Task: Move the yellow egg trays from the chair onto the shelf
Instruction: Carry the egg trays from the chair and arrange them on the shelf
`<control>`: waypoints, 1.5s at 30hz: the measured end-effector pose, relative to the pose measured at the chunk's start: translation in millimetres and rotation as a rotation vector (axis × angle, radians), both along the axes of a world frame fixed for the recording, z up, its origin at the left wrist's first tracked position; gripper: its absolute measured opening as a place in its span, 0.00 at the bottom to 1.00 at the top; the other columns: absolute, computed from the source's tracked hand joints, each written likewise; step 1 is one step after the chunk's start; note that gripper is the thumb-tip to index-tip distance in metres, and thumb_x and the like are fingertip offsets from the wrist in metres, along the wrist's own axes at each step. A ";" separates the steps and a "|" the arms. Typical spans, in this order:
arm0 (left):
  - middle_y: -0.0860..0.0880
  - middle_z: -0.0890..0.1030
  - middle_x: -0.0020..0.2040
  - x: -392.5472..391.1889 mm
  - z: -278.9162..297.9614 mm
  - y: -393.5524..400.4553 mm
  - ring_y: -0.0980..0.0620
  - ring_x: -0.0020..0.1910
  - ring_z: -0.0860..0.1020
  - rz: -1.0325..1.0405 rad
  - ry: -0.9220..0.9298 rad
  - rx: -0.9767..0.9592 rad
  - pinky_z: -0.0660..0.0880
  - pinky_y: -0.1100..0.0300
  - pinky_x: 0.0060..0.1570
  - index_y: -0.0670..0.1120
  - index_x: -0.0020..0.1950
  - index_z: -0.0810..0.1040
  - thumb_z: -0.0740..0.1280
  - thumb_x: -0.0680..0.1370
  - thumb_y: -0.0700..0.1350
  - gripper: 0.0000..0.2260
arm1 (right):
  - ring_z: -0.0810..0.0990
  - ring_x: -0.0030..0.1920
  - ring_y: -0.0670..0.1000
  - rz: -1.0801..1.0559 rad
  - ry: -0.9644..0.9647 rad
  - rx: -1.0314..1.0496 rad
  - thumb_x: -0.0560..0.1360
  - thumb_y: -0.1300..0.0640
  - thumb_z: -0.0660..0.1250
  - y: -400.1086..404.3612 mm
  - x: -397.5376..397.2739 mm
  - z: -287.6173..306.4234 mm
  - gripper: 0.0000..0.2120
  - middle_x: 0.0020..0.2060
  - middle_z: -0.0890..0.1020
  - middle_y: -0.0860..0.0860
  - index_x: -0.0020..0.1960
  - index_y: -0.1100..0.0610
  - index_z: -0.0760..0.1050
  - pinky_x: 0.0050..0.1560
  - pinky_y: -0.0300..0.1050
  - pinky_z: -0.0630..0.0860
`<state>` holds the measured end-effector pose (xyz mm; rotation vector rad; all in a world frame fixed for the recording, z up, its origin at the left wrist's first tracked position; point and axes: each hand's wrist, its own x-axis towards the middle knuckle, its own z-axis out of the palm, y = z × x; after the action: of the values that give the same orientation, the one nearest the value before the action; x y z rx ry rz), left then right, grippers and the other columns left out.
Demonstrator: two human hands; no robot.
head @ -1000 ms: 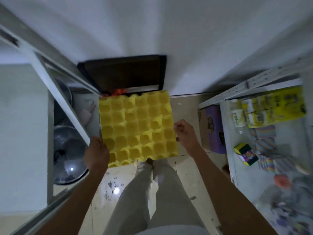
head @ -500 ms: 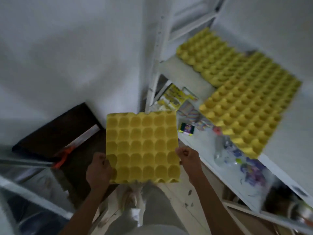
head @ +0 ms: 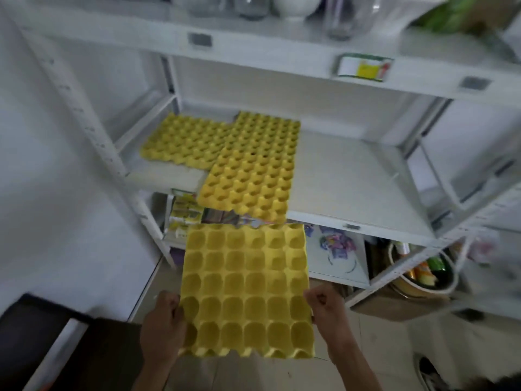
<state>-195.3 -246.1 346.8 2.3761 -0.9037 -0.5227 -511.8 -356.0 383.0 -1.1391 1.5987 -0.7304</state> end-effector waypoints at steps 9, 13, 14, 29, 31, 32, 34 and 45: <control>0.55 0.77 0.35 -127.8 50.1 -22.9 0.53 0.35 0.76 -0.227 -0.077 0.009 0.72 0.55 0.36 0.49 0.46 0.74 0.67 0.78 0.40 0.05 | 0.85 0.37 0.56 -0.060 -0.083 0.009 0.80 0.56 0.70 -0.8 -149.3 17.4 0.11 0.37 0.85 0.58 0.38 0.53 0.81 0.39 0.61 0.83; 0.51 0.77 0.34 -173.8 65.2 -50.4 0.52 0.34 0.77 -0.297 -0.141 -0.041 0.73 0.52 0.35 0.49 0.44 0.71 0.67 0.77 0.39 0.07 | 0.84 0.39 0.57 -0.093 -0.102 0.007 0.79 0.58 0.71 -24.9 -199.9 22.0 0.10 0.38 0.85 0.58 0.39 0.58 0.81 0.41 0.63 0.83; 0.50 0.77 0.34 -182.7 68.3 -58.7 0.51 0.33 0.77 -0.308 -0.151 -0.047 0.74 0.51 0.35 0.48 0.44 0.71 0.67 0.77 0.38 0.07 | 0.84 0.39 0.57 -0.105 -0.102 0.013 0.79 0.58 0.71 -32.0 -209.2 22.6 0.10 0.37 0.85 0.57 0.40 0.59 0.81 0.41 0.61 0.83; 0.56 0.80 0.43 -177.2 61.9 -321.1 0.51 0.45 0.81 -0.529 -0.332 -0.001 0.69 0.60 0.35 0.53 0.44 0.84 0.65 0.77 0.58 0.12 | 0.79 0.34 0.55 -0.169 0.126 -0.013 0.78 0.54 0.73 -272.8 -222.0 -9.9 0.10 0.36 0.82 0.59 0.40 0.58 0.81 0.36 0.47 0.77; 0.55 0.77 0.45 -170.2 60.1 -355.2 0.51 0.46 0.79 -0.566 -0.319 0.031 0.71 0.59 0.36 0.51 0.40 0.84 0.64 0.77 0.59 0.15 | 0.80 0.37 0.56 -0.203 0.150 -0.023 0.78 0.54 0.73 -300.7 -212.1 -13.7 0.10 0.36 0.83 0.56 0.40 0.56 0.81 0.39 0.47 0.78; 0.55 0.77 0.45 -168.3 60.5 -370.4 0.51 0.46 0.78 -0.576 -0.305 0.025 0.71 0.59 0.35 0.51 0.37 0.82 0.63 0.76 0.59 0.16 | 0.81 0.39 0.56 -0.224 0.169 -0.045 0.78 0.54 0.72 -314.8 -208.7 -15.0 0.10 0.37 0.83 0.55 0.39 0.55 0.81 0.41 0.49 0.78; 0.55 0.77 0.44 -165.2 59.3 -396.3 0.53 0.43 0.78 -0.577 -0.275 -0.001 0.68 0.60 0.32 0.51 0.35 0.79 0.64 0.76 0.57 0.14 | 0.81 0.40 0.56 -0.247 0.207 -0.077 0.77 0.54 0.72 -339.5 -204.9 -15.0 0.10 0.38 0.84 0.55 0.38 0.53 0.80 0.43 0.50 0.78; 0.59 0.77 0.40 -167.0 55.1 -457.7 0.61 0.36 0.74 -0.529 -0.104 -0.114 0.67 0.63 0.32 0.52 0.49 0.77 0.67 0.79 0.51 0.04 | 0.80 0.39 0.51 -0.348 0.197 -0.107 0.75 0.48 0.70 -392.7 -201.6 2.6 0.09 0.35 0.83 0.48 0.42 0.52 0.82 0.40 0.43 0.75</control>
<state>-362.3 -703.8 402.0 2.0665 -1.5794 -0.5271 -713.4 -748.7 385.7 -1.0449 1.9743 -0.9625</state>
